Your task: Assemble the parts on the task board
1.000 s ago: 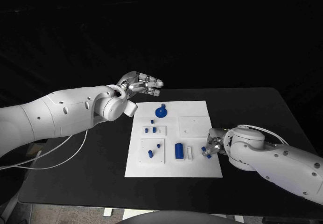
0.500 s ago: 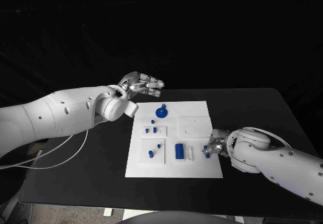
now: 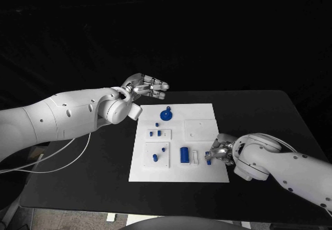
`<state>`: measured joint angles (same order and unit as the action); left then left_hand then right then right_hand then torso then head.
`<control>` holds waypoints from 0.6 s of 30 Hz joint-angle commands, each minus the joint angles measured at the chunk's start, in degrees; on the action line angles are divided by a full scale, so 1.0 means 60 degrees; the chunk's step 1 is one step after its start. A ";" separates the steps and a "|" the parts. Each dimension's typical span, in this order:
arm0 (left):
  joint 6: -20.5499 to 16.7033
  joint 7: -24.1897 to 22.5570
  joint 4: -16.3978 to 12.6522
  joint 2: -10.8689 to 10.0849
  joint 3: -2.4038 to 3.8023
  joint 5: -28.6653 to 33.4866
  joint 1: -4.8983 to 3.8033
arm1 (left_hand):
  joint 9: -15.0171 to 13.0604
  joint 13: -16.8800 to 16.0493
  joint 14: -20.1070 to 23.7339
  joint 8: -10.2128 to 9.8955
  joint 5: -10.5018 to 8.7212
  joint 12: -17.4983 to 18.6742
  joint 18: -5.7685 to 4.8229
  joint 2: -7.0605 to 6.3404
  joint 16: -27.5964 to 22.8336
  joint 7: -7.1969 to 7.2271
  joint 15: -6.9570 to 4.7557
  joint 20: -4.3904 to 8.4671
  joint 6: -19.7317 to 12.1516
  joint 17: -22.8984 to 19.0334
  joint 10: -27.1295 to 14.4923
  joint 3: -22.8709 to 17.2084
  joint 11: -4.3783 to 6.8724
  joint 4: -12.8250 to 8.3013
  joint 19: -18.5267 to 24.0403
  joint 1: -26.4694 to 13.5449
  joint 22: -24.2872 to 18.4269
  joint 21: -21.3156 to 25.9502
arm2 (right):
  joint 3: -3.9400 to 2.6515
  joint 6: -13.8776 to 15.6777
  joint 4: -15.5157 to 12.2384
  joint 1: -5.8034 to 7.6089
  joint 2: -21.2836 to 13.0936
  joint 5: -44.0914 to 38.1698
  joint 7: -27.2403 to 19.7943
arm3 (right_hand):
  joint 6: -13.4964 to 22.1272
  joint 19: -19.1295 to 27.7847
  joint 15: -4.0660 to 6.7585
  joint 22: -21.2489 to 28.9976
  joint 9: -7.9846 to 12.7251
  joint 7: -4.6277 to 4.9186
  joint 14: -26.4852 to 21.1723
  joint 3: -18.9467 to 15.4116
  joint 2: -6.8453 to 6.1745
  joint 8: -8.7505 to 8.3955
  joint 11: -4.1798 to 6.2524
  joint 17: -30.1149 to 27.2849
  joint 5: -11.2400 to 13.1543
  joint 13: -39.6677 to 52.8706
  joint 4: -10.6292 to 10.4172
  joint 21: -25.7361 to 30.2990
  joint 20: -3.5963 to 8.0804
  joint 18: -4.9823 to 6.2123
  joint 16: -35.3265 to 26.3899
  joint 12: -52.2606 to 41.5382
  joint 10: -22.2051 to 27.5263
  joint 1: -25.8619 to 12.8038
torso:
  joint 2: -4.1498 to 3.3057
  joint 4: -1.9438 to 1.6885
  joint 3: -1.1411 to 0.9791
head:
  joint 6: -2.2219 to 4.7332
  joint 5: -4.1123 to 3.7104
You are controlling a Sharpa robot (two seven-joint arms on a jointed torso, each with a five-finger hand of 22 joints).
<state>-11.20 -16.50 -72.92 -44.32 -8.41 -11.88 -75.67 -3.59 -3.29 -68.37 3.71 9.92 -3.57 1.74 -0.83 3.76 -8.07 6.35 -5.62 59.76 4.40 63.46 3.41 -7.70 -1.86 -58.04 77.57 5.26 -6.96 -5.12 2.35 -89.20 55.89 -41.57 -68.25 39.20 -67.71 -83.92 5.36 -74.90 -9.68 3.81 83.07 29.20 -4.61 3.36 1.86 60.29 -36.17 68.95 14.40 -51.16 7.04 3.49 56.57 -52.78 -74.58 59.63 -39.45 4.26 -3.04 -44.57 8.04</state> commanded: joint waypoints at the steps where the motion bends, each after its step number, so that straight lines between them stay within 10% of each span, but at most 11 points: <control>1: 0.0007 -0.0015 -0.0024 0.0009 0.0006 -0.0035 -0.0014 | -0.0003 -0.0014 0.0057 0.0010 -0.0009 0.0013 0.0067 -0.0079 -0.0017 0.0002 0.0040 -0.0022 -0.0022 0.0009 -0.0055 -0.0010 -0.0003 0.0100 0.0026 -0.0021 -0.0013 -0.0055 | 0.0042 0.0358 0.0001 -0.0046 0.0067 0.1316 0.0329 | -0.0013 -0.0294 0.0057 -0.1035 0.0171 -0.0002 0.0010 -0.0117 0.0201 0.0047 0.0069 -0.0016 -0.0059 -0.0029 0.0129 0.0065 -0.0031 0.0057 -0.0029 0.0045 -0.0076 0.0086 | -0.0002 -0.0004 -0.0008 | 0.0003 0.0041; 18: 0.0036 0.0086 -0.0006 0.0058 0.0004 -0.0077 -0.0014 | -0.0003 -0.0014 0.0093 0.0018 0.0005 0.0013 0.0078 -0.0137 -0.0016 -0.0056 0.0056 -0.0039 -0.0228 0.0012 -0.0134 -0.0049 -0.0033 0.0123 0.0045 -0.0022 -0.0031 -0.0066 | 0.0031 0.0479 0.0407 -0.0015 0.0638 0.1451 0.0371 | -0.0134 -0.0339 0.0063 -0.1037 0.0191 -0.0063 0.0016 -0.0719 0.0302 0.0049 0.0082 -0.0062 0.0308 -0.0092 0.0083 0.0188 -0.0024 0.0031 -0.0081 0.0095 -0.0069 0.0126 | -0.0009 0.0005 -0.0005 | -0.0014 0.0126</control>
<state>-11.18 -15.95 -72.86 -44.10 -8.42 -12.10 -75.68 -3.59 -3.29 -68.15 3.71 9.93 -3.57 1.74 -1.06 3.76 -8.47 6.57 -5.62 58.53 4.39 63.06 3.24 -7.70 -1.31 -58.05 77.34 5.14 -6.99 -5.00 5.02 -87.11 55.90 -37.97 -59.92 39.84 -68.02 -83.92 5.48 -74.95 -8.75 3.47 83.18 25.14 -3.09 3.88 2.28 59.97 -34.42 68.44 14.94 -50.25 7.04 3.49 56.35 -52.55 -75.00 60.58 -39.45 4.27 -3.08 -44.64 8.77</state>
